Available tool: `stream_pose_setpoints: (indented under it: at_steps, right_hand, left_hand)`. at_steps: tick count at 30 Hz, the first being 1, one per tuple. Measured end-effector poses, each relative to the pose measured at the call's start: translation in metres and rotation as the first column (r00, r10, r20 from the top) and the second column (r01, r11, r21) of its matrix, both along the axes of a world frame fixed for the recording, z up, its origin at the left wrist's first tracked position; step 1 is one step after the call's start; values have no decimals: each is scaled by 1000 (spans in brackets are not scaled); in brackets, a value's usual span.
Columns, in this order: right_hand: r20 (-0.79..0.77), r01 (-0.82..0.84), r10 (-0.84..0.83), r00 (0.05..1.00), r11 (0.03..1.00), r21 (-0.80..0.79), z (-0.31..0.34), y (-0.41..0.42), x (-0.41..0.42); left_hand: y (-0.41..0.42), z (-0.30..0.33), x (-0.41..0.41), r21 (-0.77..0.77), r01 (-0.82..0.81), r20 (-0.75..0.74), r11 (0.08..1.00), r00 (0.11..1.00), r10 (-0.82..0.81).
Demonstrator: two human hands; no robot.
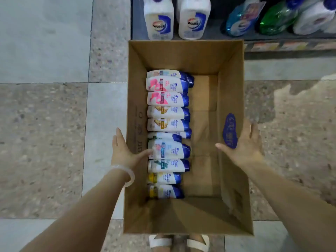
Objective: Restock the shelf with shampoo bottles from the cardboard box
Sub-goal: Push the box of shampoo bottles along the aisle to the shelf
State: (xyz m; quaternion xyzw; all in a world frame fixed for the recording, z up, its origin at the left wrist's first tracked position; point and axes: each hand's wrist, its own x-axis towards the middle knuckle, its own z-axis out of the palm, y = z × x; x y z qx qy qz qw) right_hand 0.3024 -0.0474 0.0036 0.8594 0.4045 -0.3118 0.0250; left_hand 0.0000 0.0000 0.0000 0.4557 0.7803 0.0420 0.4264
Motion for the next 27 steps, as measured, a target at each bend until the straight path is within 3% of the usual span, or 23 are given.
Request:
stream_pose_setpoints:
  at_steps: [3,8,11,18,27]
  right_hand:
    - [-120,139,-132,984,989,54,-19,4,6]
    - [-85,252,-239,967,936,245,-36,3,8]
    - [-113,379,-364,924,912,158,-42,8,16]
    - [62,309,-311,949,951,29,-43,13,21]
    - [131,161,-168,977,985,58,24,29,15]
  left_hand:
    - [9,-18,1,74,-37,34,997,999,34]
    - [15,-38,1,98,-94,-46,991,994,98]
    - [17,-41,1,70,-68,-180,995,980,80]
    - [20,-43,-1,34,-40,-307,999,951,49]
    - [27,5,-14,22,-103,-233,994,967,105]
